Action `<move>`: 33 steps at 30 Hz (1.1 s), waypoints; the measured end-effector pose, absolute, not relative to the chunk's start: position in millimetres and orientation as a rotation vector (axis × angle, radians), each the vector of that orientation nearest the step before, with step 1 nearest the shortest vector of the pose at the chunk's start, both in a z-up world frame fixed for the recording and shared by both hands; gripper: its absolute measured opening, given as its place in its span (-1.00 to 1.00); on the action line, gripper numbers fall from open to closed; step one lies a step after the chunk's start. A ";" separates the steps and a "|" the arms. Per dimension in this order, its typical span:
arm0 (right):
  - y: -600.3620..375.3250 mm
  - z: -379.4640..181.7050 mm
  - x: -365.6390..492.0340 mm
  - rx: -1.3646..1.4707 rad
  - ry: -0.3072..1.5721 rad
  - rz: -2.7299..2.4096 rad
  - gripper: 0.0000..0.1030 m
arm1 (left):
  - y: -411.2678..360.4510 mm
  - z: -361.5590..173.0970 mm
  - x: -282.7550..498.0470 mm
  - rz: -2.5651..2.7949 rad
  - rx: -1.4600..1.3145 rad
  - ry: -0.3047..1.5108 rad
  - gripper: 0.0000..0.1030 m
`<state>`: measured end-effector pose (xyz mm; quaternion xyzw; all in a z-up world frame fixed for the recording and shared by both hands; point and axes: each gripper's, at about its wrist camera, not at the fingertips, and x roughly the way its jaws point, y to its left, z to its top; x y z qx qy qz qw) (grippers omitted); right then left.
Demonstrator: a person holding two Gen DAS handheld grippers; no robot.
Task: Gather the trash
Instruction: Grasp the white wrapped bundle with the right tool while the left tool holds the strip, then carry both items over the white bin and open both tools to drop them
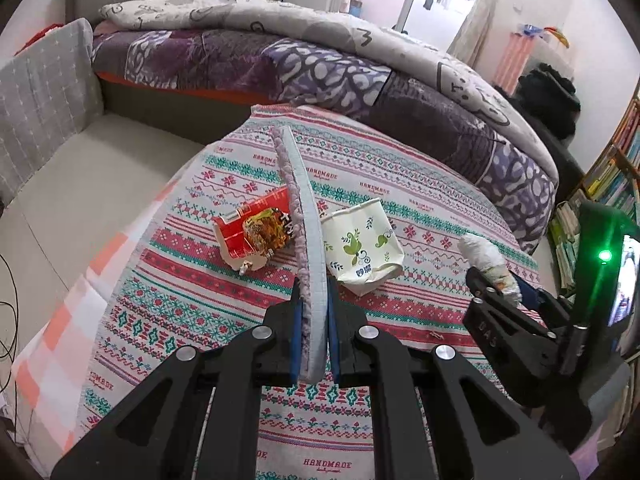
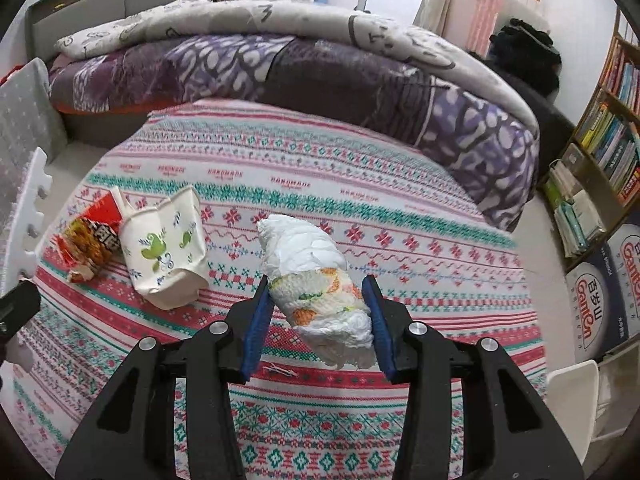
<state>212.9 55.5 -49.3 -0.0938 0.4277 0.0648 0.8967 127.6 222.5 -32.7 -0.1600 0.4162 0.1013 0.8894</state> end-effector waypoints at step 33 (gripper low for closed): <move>-92.4 5.4 115.9 -0.023 0.756 -0.004 -0.17 | 128.2 -3.5 98.0 0.084 -0.096 0.798 -0.79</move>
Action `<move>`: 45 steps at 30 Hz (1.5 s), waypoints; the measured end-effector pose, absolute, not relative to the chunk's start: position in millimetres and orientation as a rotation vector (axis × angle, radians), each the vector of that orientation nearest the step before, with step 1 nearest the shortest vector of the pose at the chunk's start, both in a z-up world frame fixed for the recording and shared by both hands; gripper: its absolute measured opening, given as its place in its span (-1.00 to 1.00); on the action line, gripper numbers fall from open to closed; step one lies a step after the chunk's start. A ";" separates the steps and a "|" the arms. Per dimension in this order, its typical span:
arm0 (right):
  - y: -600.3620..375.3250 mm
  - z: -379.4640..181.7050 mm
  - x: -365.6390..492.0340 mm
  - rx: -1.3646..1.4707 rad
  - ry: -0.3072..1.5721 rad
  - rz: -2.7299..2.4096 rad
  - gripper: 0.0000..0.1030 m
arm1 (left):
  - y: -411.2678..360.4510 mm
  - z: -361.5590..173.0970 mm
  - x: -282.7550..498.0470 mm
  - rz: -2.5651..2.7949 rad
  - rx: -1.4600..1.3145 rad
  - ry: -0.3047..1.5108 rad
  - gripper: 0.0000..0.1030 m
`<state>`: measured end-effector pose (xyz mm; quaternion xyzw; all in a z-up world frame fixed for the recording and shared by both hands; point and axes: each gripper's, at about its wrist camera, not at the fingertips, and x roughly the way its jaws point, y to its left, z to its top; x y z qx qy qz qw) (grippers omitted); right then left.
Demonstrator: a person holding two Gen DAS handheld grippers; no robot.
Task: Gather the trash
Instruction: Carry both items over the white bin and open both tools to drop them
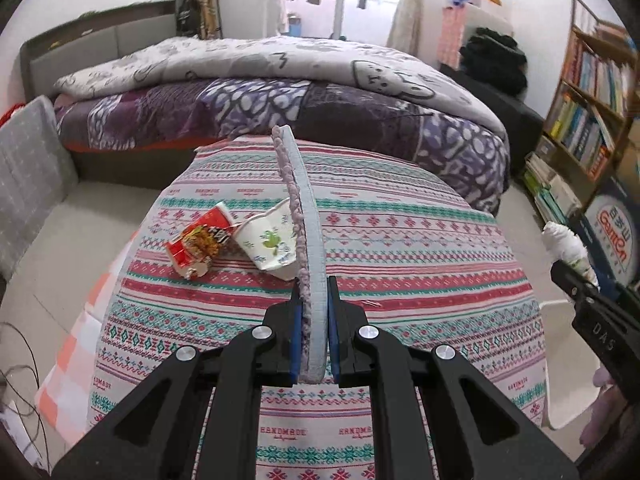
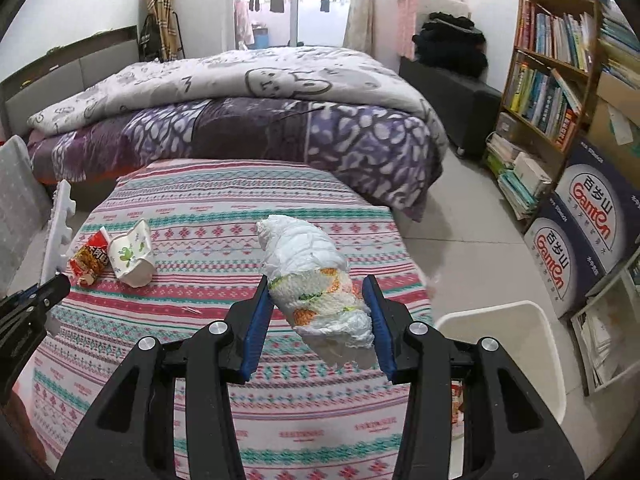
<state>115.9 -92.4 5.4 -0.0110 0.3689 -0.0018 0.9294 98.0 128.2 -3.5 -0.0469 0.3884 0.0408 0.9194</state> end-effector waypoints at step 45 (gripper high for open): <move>-322.7 -5.8 59.9 0.433 0.774 -0.392 -0.04 | -91.3 1.2 89.6 -0.239 0.130 0.768 -0.79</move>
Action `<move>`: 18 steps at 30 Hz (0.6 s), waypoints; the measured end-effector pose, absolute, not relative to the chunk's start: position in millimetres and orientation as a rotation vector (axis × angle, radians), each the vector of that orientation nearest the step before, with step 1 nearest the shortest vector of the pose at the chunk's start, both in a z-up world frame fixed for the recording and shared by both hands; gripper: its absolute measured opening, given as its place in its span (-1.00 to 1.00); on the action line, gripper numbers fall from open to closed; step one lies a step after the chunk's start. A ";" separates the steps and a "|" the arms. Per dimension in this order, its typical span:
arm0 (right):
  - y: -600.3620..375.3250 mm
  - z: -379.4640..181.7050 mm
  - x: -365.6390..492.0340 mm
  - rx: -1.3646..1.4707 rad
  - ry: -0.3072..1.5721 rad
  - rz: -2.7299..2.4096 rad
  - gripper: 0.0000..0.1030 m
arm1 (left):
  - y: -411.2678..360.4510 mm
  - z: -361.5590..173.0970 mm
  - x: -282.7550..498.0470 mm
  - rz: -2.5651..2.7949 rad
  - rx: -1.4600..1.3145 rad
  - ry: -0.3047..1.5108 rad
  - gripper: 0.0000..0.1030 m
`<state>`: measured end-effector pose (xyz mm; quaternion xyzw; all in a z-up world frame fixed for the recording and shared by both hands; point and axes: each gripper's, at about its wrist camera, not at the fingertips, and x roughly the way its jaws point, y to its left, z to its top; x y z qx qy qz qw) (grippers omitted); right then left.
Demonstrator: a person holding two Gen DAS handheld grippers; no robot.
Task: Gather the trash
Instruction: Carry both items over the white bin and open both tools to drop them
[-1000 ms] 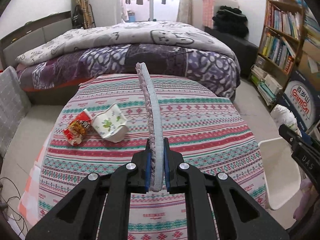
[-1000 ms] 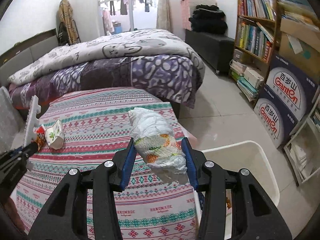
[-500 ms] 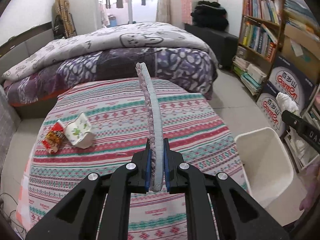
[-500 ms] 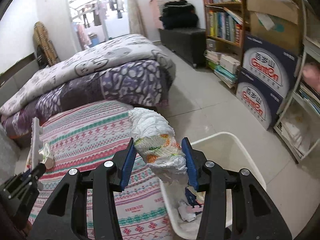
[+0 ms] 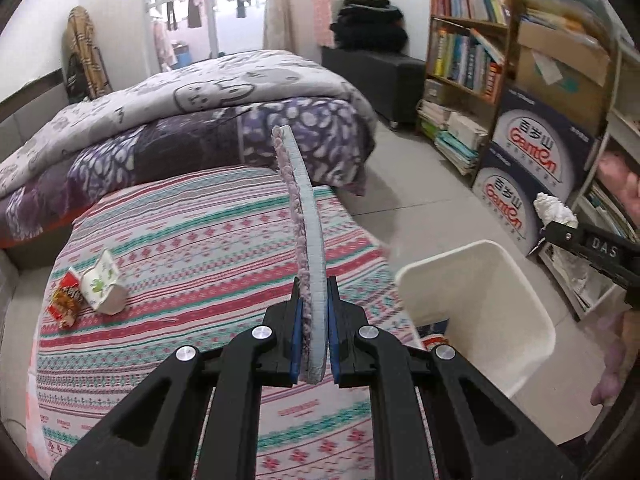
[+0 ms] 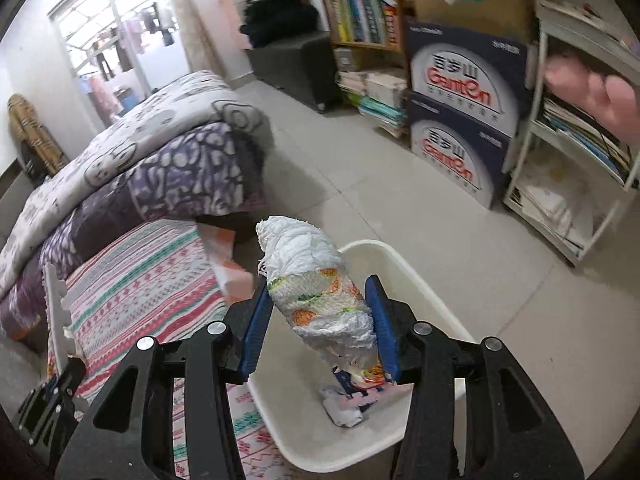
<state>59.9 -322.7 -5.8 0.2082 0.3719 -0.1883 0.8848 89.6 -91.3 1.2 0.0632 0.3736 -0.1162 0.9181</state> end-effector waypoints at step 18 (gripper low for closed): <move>-386.8 -5.0 22.2 0.584 0.712 -0.517 0.57 | -179.9 -9.4 70.6 -0.437 0.158 0.804 -0.79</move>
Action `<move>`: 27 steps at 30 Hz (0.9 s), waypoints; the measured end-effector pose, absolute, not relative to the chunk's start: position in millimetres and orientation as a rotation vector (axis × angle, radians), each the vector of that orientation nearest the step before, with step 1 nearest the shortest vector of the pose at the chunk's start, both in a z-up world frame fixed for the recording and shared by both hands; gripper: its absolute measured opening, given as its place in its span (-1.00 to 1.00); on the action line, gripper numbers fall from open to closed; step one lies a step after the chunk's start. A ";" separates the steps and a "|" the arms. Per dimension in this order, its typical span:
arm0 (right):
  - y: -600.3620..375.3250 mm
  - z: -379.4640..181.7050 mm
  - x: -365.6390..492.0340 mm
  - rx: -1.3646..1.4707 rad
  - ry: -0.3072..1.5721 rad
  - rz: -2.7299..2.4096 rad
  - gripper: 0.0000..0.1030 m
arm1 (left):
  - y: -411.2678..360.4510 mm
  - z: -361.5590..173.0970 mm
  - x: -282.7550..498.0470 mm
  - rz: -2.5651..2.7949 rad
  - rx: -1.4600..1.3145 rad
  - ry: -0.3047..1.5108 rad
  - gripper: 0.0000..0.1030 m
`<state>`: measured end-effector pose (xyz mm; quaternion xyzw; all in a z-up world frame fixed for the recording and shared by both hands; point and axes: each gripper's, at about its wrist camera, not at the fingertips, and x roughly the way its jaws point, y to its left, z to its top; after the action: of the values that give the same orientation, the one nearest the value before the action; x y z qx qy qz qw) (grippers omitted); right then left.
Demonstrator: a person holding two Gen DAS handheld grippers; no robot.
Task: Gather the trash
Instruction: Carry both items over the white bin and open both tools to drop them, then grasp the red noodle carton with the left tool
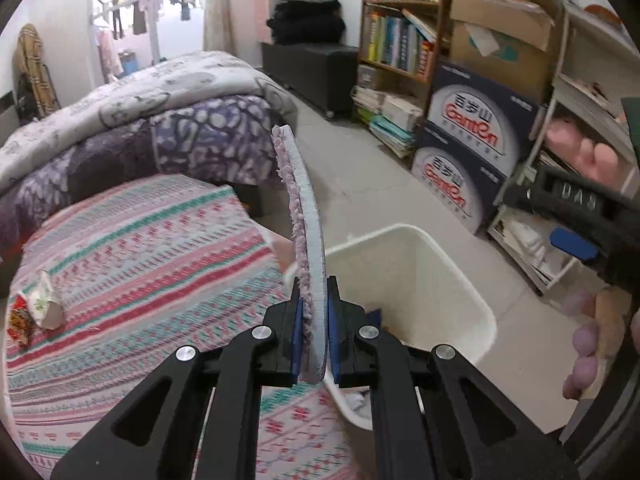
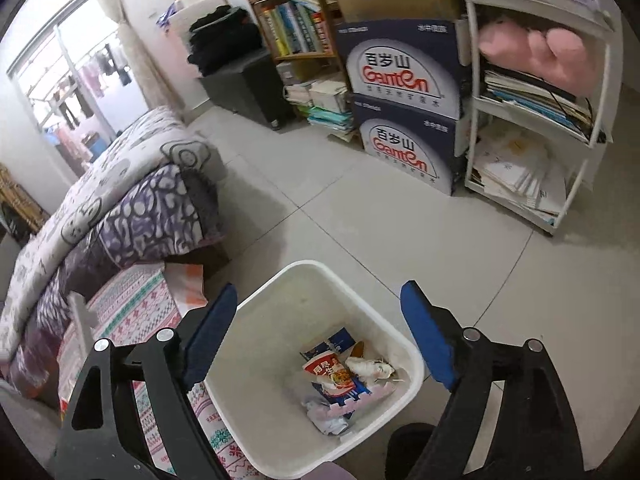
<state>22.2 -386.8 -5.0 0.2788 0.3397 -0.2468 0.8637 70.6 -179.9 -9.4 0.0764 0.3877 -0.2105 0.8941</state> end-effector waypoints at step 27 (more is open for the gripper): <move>-383.4 -4.7 21.5 0.637 0.710 -0.519 0.71 | -193.2 -30.6 71.3 -0.503 0.078 0.875 0.41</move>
<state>21.5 -383.4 -4.7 0.3032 0.3380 -0.2471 0.8560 71.3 -193.2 -30.6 0.0375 0.4190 -0.2409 0.8746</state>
